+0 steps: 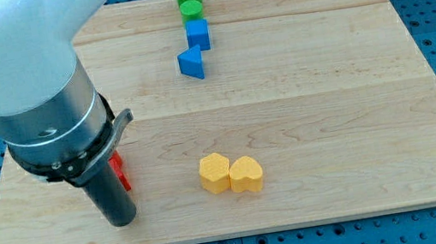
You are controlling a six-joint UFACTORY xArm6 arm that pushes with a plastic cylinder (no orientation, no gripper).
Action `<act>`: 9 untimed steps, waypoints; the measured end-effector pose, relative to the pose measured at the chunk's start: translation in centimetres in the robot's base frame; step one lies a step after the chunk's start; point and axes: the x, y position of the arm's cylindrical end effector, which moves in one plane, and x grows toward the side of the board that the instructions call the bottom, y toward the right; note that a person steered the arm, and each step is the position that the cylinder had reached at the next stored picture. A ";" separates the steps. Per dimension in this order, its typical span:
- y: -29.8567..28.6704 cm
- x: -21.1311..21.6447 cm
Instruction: Separate the yellow heart and the yellow hexagon from each other
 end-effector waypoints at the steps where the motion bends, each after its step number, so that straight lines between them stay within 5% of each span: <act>1: -0.6 -1.1; 5: 7.8 2.0; 6: 13.8 1.2; 8: 9.0 -7.5; 9: 10.9 -8.1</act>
